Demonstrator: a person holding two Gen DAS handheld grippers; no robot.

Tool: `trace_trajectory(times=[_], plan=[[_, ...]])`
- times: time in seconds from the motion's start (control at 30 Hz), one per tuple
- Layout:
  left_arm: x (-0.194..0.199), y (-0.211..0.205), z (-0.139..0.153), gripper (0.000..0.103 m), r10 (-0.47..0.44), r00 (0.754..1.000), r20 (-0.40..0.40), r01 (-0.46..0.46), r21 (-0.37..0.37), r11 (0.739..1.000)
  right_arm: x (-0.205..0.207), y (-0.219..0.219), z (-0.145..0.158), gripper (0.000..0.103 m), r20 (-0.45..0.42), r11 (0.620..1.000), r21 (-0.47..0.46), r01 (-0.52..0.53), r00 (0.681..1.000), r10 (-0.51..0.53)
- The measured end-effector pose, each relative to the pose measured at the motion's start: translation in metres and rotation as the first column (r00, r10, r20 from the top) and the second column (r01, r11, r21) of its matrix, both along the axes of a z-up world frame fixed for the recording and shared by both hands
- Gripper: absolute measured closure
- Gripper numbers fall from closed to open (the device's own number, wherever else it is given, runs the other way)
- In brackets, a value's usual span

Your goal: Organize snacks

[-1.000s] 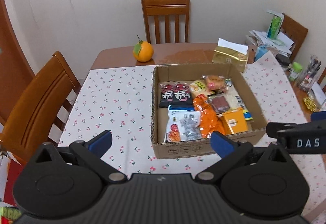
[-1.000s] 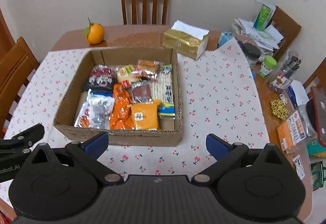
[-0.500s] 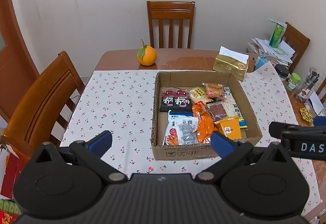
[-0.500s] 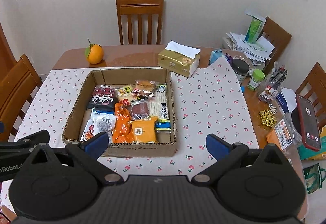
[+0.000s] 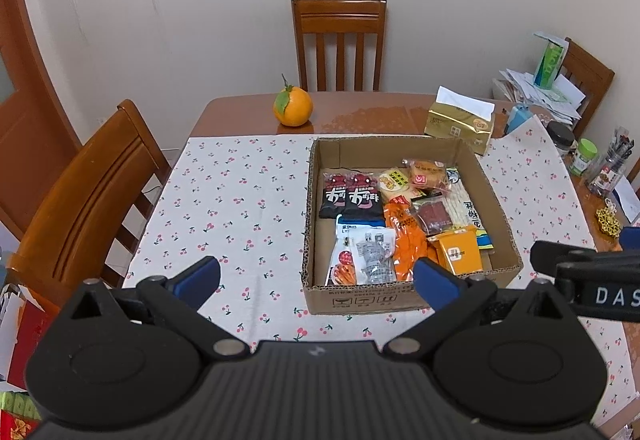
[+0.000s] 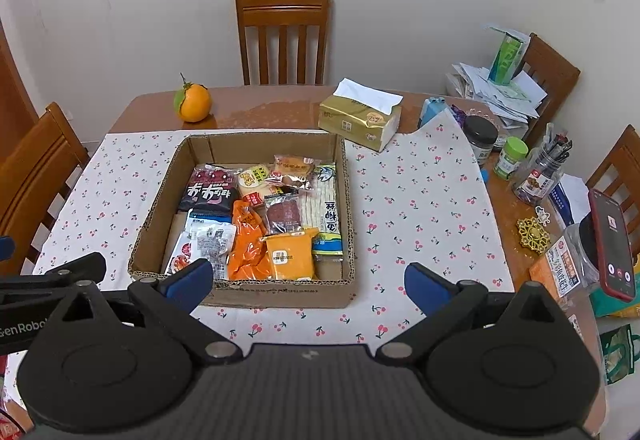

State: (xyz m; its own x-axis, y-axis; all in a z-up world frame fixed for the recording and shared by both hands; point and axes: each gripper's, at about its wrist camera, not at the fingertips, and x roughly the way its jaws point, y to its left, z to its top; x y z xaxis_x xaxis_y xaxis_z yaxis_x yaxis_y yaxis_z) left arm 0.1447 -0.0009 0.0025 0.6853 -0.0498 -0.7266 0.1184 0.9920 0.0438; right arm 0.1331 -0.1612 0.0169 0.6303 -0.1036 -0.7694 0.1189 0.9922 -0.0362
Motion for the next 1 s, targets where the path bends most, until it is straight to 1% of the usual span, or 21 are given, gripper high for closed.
trace_trajectory(times=[1.0], plan=[[-0.0001, 0.0008, 0.0015, 0.001, 0.008, 1.0, -0.004, -0.008, 0.006, 1.0, 0.001, 0.0004, 0.0014, 0.0, 0.007, 1.0, 0.01, -0.005, 1.0, 0.005]])
